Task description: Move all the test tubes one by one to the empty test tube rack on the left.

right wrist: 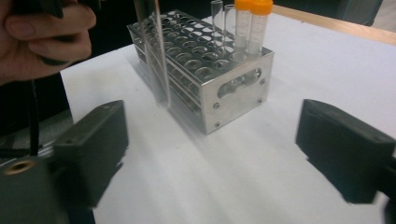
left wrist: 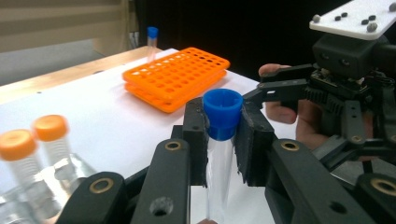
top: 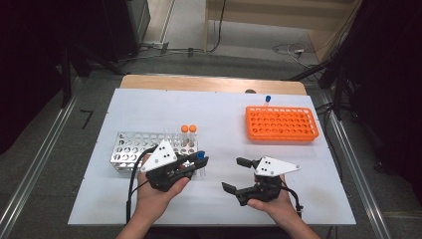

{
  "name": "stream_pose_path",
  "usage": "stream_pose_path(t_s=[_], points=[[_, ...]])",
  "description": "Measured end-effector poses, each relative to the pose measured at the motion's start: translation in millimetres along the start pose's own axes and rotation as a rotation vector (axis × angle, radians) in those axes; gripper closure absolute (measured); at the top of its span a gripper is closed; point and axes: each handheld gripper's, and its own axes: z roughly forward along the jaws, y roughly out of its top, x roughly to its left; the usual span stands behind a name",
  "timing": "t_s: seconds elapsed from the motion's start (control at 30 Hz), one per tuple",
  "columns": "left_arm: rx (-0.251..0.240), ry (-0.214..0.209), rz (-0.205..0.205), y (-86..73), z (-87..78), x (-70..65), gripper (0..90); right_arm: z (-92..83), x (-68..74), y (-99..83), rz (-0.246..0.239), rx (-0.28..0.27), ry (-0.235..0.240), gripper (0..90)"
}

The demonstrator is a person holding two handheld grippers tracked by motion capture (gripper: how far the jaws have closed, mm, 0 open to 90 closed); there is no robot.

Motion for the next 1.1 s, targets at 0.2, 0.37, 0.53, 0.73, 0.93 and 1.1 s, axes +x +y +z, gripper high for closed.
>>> stream_pose_path(t_s=[0.2,0.37,0.53,0.73,0.93,1.1], points=[[-0.017,0.043,0.006,6.0,-13.4,11.0,76.2,-8.0,-12.1,-0.8,0.021,-0.008,0.000,0.0],[-0.033,0.086,-0.001,10.1,-25.1,23.2,76.2,-12.5,-22.0,-3.7,0.027,-0.006,-0.024,0.0],[-0.045,0.130,0.000,13.8,-37.3,35.9,76.2,-18.0,-32.1,-6.9,0.032,-0.006,-0.054,0.0],[-0.059,0.186,-0.014,16.0,-49.3,54.1,76.2,-24.1,-41.0,-9.3,0.046,-0.007,-0.075,0.0],[-0.062,0.242,-0.032,15.9,-54.4,72.6,76.2,-27.5,-45.7,-10.4,0.050,-0.012,-0.086,0.0],[-0.075,0.285,-0.065,14.7,-55.7,90.9,76.2,-28.8,-47.6,-11.0,0.051,-0.014,-0.095,0.0]])
